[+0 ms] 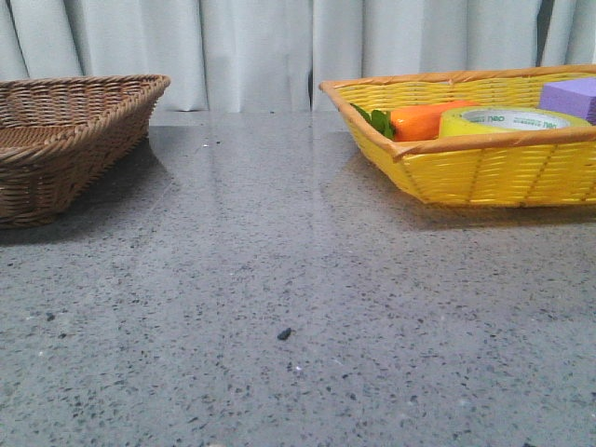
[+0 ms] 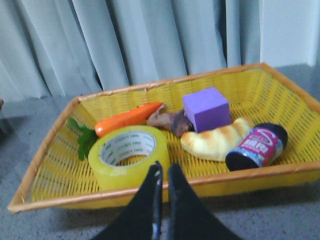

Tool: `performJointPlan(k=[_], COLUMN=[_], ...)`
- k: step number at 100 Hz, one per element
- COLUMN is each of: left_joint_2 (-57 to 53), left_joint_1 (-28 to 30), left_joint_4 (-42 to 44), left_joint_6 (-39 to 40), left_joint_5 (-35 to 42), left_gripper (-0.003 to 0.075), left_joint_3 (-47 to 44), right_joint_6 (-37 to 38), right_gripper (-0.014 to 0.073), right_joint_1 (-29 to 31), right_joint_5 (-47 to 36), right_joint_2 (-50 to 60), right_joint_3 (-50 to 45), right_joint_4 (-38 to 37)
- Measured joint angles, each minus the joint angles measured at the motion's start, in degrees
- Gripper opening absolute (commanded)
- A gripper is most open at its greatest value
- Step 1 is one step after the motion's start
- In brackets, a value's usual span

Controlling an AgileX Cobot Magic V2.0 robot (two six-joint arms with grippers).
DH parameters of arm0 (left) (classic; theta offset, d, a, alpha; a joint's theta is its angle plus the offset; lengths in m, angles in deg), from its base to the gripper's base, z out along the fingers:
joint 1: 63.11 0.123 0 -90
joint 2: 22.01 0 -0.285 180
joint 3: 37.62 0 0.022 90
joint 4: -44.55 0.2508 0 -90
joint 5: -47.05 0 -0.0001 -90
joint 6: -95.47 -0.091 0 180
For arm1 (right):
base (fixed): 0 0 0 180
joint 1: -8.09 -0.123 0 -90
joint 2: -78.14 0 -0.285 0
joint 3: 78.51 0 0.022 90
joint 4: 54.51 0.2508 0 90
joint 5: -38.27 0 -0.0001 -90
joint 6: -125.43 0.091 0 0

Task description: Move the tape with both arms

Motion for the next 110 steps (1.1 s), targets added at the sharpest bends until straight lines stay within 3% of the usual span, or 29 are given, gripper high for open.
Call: performJointPlan(k=[10, 27, 34, 52, 73, 110], left_joint_2=[2.54, 5.33, 6.0, 6.39, 6.39, 6.39], left_joint_1=[0.0, 0.0, 0.0, 0.0, 0.0, 0.0], left_joint_4=[0.0, 0.0, 0.0, 0.0, 0.0, 0.0], left_joint_6=[0.0, 0.0, 0.0, 0.0, 0.0, 0.0], left_joint_5=[0.0, 0.0, 0.0, 0.0, 0.0, 0.0], left_gripper=[-0.0021, -0.0021, -0.0021, -0.0021, -0.0021, -0.0021], left_joint_3=[1.26, 2.41, 2.41, 2.54, 2.54, 2.54], right_joint_6=[-0.29, -1.18, -1.43, -1.65, -1.78, -1.78], right_gripper=[0.001, 0.0275, 0.0339, 0.0342, 0.0342, 0.0343], right_joint_1=[0.0, -0.83, -2.17, -8.37, -15.99, -17.09], right_joint_5=[5.35, 13.11, 16.51, 24.98, 26.91, 28.94], right_joint_2=[-8.88, -24.71, -30.91, -45.85, -59.44, -76.99], right_joint_3=[6.06, 17.92, 23.07, 35.95, 45.92, 54.01], right_joint_4=[0.0, 0.0, 0.0, 0.0, 0.25, -0.63])
